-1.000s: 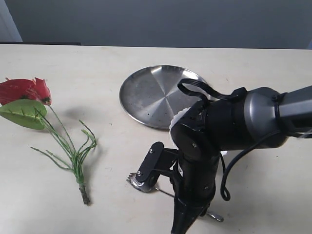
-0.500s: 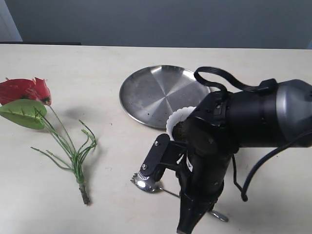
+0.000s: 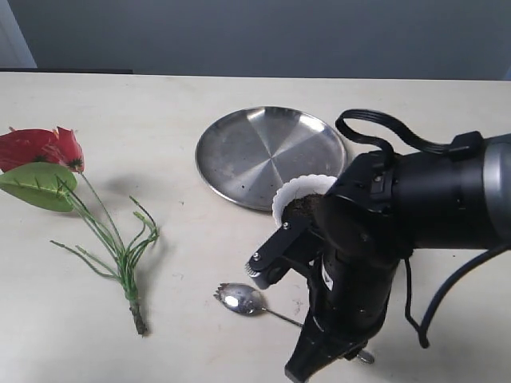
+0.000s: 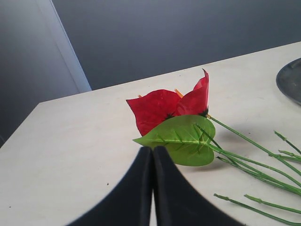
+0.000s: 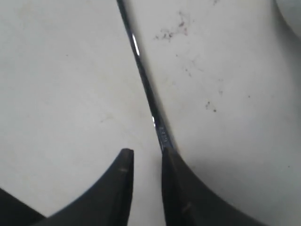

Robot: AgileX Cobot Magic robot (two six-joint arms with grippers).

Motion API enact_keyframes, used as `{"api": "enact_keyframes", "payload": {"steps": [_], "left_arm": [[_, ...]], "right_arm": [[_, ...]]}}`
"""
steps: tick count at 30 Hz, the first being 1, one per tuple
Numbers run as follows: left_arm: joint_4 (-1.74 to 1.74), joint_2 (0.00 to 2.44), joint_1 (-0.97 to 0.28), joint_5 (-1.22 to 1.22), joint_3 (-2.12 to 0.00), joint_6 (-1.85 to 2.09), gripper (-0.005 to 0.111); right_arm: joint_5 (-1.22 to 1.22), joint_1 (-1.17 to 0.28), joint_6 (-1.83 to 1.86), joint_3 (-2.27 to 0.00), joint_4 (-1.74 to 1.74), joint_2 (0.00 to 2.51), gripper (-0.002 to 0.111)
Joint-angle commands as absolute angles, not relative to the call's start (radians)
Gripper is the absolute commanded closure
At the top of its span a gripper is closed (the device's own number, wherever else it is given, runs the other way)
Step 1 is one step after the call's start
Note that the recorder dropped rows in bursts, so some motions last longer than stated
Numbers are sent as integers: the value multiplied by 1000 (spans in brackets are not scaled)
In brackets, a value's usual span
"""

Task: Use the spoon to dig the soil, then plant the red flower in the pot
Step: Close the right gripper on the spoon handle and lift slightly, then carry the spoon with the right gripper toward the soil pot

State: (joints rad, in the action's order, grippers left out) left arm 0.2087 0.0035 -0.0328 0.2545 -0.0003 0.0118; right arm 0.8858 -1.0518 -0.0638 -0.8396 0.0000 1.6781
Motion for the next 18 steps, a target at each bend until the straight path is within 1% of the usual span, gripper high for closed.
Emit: {"api": "enact_keyframes", "payload": {"steps": [1, 6, 18], "left_arm": [[204, 0, -32, 244, 0, 11, 106], [204, 0, -32, 244, 0, 11, 106], [204, 0, -32, 244, 0, 11, 106]], "right_arm": [[848, -1048, -88, -765, 12, 1644, 86], [728, -1048, -138, -666, 0, 1607, 86], [577, -1048, -131, -662, 0, 1603, 86]]}}
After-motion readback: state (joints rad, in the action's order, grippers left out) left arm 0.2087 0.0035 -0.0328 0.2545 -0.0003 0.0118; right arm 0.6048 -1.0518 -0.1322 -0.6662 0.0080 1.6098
